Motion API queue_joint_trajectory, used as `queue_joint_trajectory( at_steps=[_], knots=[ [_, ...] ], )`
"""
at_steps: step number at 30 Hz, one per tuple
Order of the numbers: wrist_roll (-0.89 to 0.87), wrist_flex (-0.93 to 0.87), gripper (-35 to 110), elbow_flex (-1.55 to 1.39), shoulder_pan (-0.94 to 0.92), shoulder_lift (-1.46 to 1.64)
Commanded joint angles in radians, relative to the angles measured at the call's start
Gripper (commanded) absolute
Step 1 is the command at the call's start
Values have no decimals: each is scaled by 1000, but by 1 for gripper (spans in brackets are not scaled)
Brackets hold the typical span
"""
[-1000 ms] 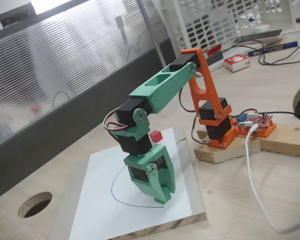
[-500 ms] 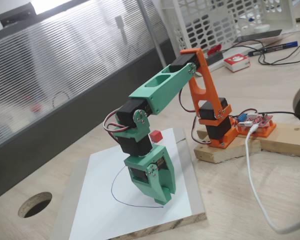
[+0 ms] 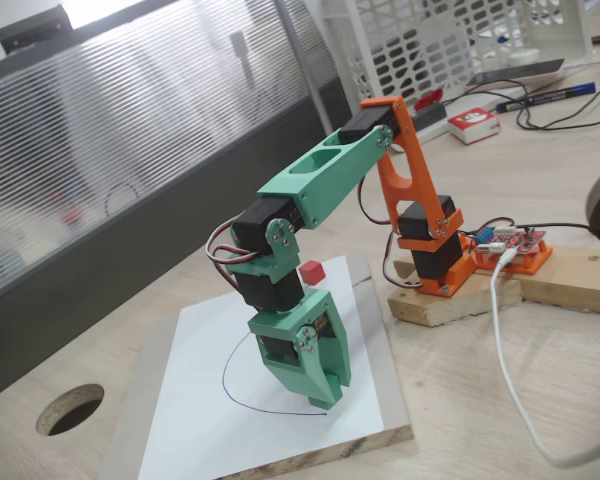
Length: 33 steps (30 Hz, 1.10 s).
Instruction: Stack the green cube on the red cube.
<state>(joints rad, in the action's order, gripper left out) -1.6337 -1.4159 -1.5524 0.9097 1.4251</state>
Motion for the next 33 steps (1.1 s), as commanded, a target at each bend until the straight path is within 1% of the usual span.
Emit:
queue_joint_trajectory(
  at_steps=[1,11,16,21,29,33],
  knots=[
    [3,-5,14,0,11,21],
    [3,-3,14,5,6,21],
    [6,-5,14,75,-72,-12],
    [44,-14,14,135,-78,-92],
    [60,-12,14,178,-83,-98],
    [61,-9,14,179,-129,-98]
  ],
)
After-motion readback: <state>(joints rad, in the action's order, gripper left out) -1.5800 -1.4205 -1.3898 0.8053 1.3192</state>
